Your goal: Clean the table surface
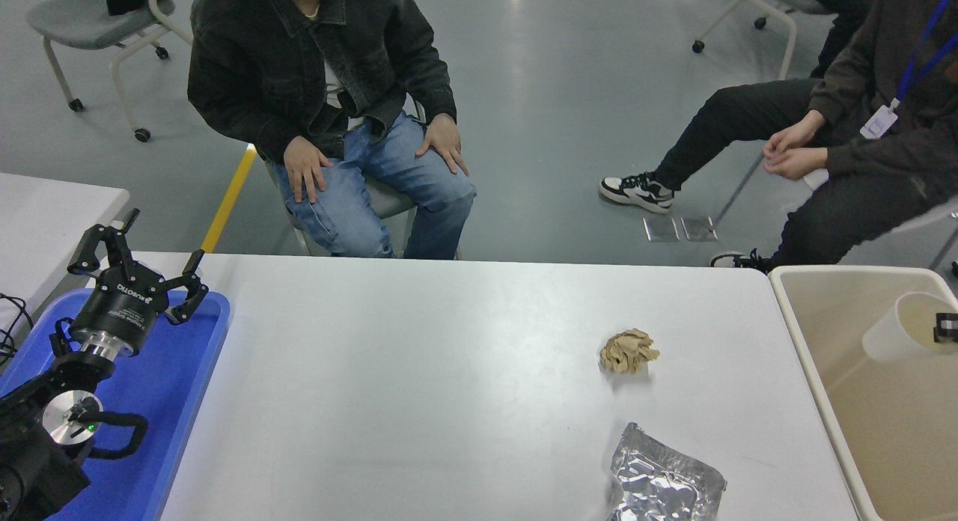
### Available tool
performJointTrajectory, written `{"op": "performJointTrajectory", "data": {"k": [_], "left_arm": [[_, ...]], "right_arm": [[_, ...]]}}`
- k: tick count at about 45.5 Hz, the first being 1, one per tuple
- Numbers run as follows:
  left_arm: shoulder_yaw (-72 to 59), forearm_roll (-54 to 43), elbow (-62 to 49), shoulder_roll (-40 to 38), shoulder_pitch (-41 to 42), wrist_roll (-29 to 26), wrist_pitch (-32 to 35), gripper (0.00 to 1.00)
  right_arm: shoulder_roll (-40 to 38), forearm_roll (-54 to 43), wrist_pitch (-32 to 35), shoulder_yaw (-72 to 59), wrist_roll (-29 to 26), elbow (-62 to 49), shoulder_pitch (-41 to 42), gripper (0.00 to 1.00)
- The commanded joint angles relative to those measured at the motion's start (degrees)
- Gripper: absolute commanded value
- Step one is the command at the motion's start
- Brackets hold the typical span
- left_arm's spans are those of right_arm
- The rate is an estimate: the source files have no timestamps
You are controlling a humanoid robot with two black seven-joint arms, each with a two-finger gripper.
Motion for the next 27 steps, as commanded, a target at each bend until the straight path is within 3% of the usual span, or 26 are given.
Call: {"op": "performJointTrajectory", "data": {"k": [1,15,27], "left_arm": [[0.0,0.0,0.0,0.0,0.0,0.0,0.0,1.00],[0.0,0.0,0.0,0.0,0.0,0.0,0.0,1.00],[0.0,0.0,0.0,0.0,0.0,0.0,0.0,1.00]], "right_arm": [[8.8,0.5,-5.1,-4.0,2.6,-14.7,-5.0,0.00],[18.6,0.5,-8.0,-7.3,3.4,-30.8,-10.5,0.00],[21.3,5.4,-9.2,-13.0,2.9,-35.5,-12.5,0.00]]}}
